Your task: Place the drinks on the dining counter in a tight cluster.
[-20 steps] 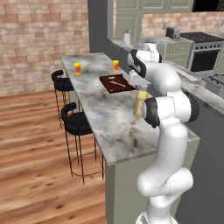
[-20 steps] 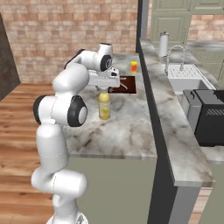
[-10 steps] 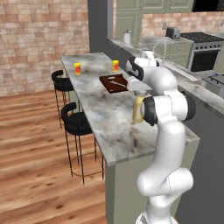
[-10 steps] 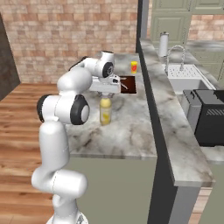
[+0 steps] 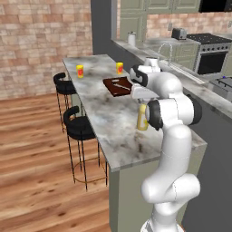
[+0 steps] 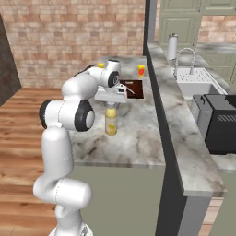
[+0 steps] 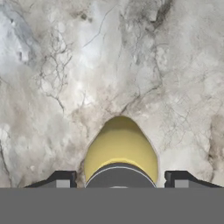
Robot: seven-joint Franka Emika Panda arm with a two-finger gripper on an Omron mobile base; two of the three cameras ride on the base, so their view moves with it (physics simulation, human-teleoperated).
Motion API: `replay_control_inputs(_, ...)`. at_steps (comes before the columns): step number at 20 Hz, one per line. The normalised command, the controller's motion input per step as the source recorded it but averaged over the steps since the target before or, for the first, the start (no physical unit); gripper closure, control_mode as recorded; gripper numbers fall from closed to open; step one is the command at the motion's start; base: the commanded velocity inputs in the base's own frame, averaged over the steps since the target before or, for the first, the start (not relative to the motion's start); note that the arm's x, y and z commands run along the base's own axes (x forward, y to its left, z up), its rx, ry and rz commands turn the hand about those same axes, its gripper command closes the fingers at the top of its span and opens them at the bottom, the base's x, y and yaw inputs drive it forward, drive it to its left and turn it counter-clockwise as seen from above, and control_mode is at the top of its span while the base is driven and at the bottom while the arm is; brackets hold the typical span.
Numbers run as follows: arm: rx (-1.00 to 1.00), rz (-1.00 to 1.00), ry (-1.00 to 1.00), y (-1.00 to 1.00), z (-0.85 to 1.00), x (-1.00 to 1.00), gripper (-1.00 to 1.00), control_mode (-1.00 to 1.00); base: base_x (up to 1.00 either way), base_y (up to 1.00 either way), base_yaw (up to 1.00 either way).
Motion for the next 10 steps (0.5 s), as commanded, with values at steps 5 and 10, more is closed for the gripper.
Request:
replay_control_inputs(5, -0.05, -0.01, -0.02, 0.12, 0.0, 0.01, 1.0, -1.0, 0.0, 0.0, 0.0)
replay_control_inputs(10, -0.04, -0.02, 0.0, 0.05, -0.02, 0.0, 1.0, -1.0, 0.0, 0.0, 0.0)
